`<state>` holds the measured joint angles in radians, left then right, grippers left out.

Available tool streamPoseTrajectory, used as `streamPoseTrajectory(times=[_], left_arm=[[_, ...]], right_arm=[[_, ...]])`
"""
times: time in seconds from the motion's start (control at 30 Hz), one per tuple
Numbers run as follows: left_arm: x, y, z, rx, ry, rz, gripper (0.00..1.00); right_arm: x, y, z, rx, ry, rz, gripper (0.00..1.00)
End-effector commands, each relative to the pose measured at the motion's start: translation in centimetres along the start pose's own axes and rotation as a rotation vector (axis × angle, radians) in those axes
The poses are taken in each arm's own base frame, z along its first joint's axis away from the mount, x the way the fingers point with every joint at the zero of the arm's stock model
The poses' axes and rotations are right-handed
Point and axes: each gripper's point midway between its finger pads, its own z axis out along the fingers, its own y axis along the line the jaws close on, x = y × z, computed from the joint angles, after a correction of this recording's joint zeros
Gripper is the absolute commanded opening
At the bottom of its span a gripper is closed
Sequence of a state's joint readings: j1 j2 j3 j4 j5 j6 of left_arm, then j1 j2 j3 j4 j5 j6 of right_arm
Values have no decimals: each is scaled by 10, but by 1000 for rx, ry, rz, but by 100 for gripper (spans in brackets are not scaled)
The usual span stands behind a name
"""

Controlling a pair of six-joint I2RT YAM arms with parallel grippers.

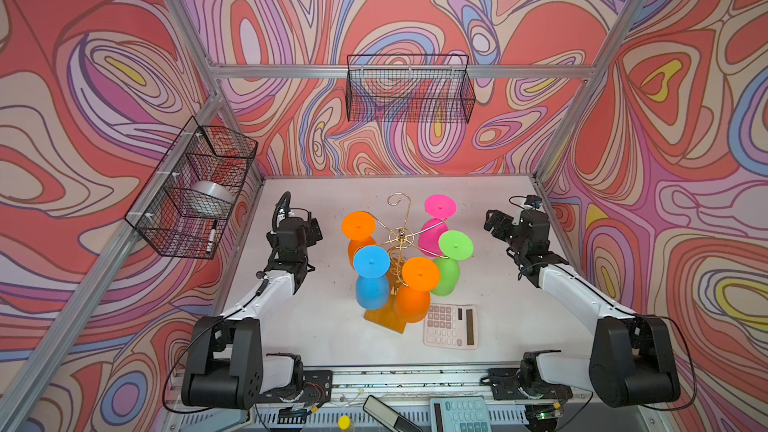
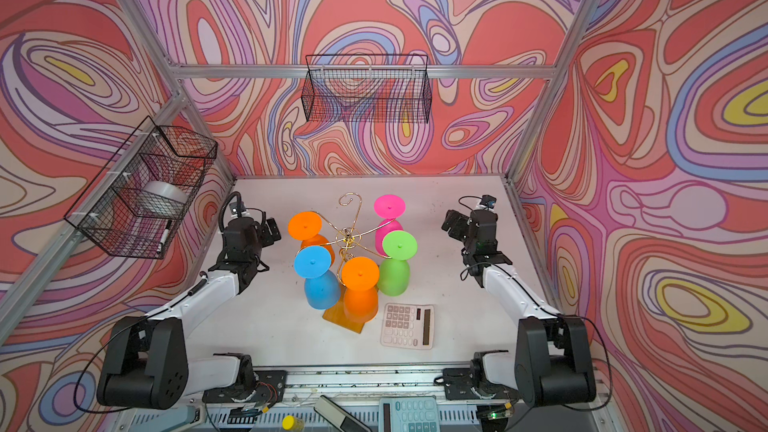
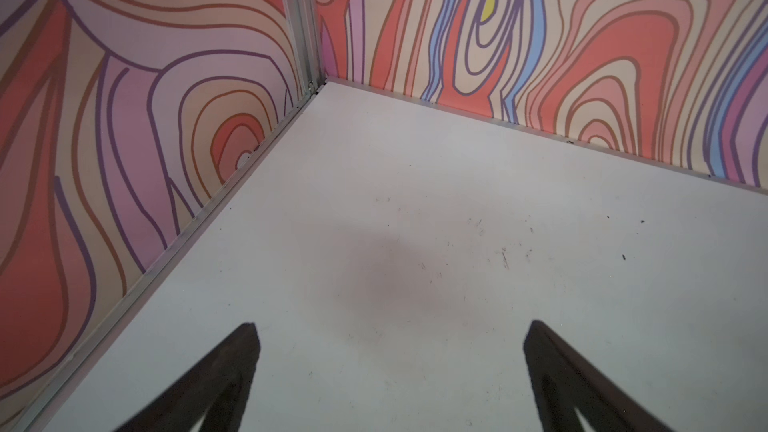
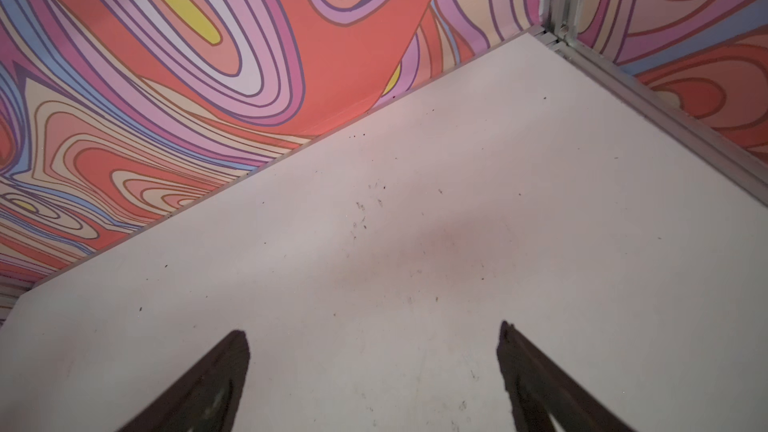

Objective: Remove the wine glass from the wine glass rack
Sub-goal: 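Raise both arms and move both grippers toward the glass rack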

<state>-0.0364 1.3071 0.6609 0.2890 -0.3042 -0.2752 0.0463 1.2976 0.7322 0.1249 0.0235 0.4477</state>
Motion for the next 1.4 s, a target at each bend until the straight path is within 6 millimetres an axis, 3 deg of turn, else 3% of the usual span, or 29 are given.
streamPoseTrajectory(times=[0.0, 0.2, 0.47, 0.7, 0.9, 1.13, 1.37], left_arm=[[12, 14, -1, -41, 81, -113, 100], [24, 27, -15, -128, 226, -202, 99], [59, 18, -58, -79, 498, -339, 97], [92, -9, -96, 33, 789, -473, 100], [119, -46, -128, 202, 1017, -647, 98], [137, -57, -149, 262, 1093, -823, 100], [150, -55, -168, 245, 1088, -901, 100]], right_arm=[[15, 17, 0, -71, 126, 61, 98], [38, 29, 16, -120, 275, 154, 96], [60, 37, 33, -163, 389, 224, 93], [67, 47, 39, -210, 441, 264, 91], [72, 51, 38, -234, 469, 280, 90], [68, 57, 40, -255, 475, 281, 90], [65, 63, 47, -285, 482, 276, 89]])
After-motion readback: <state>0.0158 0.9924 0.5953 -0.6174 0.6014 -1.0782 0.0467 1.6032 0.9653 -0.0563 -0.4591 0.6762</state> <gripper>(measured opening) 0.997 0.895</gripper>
